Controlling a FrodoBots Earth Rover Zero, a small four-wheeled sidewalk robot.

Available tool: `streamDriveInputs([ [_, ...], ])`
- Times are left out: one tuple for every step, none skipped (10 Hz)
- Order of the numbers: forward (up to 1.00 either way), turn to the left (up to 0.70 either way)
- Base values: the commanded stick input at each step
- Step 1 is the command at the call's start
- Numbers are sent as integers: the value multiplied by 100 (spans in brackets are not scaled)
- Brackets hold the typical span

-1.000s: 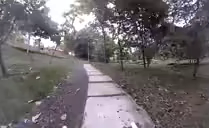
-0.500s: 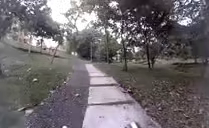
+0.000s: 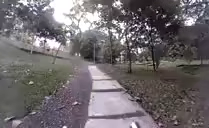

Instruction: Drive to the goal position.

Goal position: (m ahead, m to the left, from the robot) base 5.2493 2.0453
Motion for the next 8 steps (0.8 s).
streamDriveInputs([
  [70,14],
  [70,14],
  [70,14],
  [70,14],
  [70,7],
  [70,2],
  [70,-1],
  [70,-2],
])
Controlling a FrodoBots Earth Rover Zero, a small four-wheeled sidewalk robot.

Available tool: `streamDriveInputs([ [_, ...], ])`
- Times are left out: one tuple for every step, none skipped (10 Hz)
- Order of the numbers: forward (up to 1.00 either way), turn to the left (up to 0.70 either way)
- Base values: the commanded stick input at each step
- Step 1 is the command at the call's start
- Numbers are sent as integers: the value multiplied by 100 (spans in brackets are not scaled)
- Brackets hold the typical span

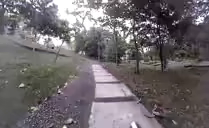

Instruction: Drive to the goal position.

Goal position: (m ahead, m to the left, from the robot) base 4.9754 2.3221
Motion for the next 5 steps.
streamDriveInputs([
  [70,-2],
  [70,0],
  [70,0],
  [70,0],
  [70,0],
])
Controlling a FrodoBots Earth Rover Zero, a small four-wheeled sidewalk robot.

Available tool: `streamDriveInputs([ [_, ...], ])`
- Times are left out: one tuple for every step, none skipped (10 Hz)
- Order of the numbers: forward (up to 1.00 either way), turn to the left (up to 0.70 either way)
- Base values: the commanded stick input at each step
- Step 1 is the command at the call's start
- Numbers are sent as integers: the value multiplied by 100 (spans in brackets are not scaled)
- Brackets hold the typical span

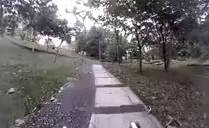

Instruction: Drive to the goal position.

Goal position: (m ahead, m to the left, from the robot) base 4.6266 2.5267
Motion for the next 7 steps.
streamDriveInputs([
  [70,0],
  [70,-3],
  [70,-1],
  [70,0],
  [70,0],
  [70,0],
  [70,0],
])
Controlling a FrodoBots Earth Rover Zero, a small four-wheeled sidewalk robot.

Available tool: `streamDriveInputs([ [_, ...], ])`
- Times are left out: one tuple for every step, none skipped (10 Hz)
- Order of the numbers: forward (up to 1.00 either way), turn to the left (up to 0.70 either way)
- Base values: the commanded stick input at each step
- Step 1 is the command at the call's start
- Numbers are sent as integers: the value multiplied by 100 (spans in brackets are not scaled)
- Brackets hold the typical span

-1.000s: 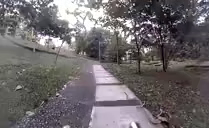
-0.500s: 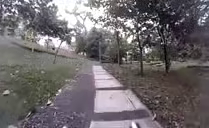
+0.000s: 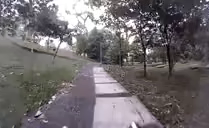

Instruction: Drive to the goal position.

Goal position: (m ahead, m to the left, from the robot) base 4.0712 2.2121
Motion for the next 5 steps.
streamDriveInputs([
  [70,0],
  [70,0],
  [70,0],
  [70,0],
  [70,0],
])
